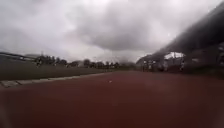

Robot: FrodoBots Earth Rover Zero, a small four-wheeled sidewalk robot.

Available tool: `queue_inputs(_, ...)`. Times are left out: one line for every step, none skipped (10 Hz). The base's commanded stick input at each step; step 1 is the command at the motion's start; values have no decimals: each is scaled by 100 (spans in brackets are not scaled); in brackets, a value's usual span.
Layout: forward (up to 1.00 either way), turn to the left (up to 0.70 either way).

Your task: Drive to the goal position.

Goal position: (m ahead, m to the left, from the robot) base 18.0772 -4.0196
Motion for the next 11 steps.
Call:
queue_inputs(50, 2)
queue_inputs(50, 2)
queue_inputs(50, 2)
queue_inputs(50, 2)
queue_inputs(50, 2)
queue_inputs(50, 2)
queue_inputs(50, 2)
queue_inputs(50, 2)
queue_inputs(50, 2)
queue_inputs(50, 2)
queue_inputs(50, 2)
